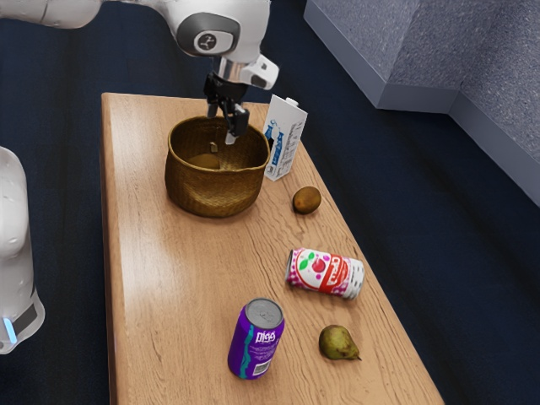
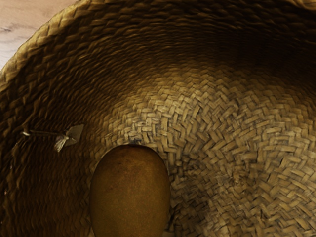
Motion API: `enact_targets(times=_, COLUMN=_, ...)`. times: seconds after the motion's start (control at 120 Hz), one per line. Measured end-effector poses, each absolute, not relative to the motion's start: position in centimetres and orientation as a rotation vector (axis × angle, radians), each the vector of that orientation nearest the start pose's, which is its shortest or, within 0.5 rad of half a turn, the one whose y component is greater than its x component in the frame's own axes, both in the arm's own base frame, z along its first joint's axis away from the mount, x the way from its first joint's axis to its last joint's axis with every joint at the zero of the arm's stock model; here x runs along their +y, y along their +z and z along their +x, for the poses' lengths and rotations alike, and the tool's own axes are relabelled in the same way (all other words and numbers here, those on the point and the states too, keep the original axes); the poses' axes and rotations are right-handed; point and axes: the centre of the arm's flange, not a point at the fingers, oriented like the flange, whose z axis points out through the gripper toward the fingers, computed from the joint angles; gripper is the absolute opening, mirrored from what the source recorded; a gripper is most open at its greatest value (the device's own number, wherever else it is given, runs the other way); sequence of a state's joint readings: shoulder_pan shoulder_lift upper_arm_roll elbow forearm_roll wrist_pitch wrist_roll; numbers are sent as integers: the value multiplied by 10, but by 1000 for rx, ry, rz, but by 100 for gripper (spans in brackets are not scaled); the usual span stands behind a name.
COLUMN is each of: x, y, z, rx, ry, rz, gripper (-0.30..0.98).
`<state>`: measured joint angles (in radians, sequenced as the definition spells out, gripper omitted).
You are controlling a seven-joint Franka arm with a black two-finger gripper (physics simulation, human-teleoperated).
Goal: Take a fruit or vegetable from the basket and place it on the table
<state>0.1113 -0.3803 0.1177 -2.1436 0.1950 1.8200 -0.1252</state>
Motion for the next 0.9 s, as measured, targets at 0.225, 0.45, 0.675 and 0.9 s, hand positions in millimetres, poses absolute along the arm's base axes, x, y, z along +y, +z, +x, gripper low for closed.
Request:
enact_targets(times=0.225, x=130, y=520, z=425, rx=-440, ry=-55, rz=-2940, gripper=69)
enact_targets(times=0.45, x=134, y=494, z=421, rx=-446, ry=-70, rz=-2939, gripper=69)
enact_targets(times=0.675, x=139, y=483, z=429, rx=-447, ry=-92, rz=-2936, gripper=69)
enact_targets(times=0.9, x=140, y=473, z=430, rx=-446, ry=-103, rz=-2939, gripper=69)
